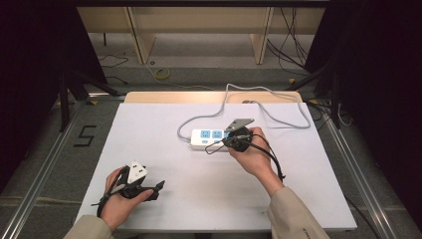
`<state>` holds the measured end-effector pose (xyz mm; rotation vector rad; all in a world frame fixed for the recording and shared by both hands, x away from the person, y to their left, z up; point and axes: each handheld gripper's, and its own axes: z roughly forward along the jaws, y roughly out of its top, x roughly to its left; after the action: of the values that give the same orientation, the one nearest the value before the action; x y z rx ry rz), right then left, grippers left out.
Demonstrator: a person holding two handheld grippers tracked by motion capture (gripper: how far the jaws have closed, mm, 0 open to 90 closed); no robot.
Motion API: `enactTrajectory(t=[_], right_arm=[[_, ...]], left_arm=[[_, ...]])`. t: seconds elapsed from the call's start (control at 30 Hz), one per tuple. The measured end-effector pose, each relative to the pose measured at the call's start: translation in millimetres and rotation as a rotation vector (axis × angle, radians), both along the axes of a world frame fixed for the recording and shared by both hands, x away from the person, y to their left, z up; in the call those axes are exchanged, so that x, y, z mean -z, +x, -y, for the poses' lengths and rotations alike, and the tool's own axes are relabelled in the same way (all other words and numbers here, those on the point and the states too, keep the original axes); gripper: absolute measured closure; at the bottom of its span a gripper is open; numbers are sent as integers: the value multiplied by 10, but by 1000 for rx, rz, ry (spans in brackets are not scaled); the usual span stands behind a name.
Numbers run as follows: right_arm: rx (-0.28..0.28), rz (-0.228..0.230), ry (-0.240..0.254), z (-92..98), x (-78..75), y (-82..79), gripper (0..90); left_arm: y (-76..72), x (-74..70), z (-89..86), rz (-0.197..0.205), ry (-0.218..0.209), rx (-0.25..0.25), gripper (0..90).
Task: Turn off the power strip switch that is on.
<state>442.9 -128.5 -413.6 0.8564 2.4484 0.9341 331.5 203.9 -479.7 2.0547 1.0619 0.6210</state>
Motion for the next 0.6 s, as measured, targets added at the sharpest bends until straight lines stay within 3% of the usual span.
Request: enactTrajectory(t=[0.6], right_arm=[[-5, -10, -18, -110, 2, 85, 900]], left_arm=[[1, 0, 0, 0, 2, -1, 162]])
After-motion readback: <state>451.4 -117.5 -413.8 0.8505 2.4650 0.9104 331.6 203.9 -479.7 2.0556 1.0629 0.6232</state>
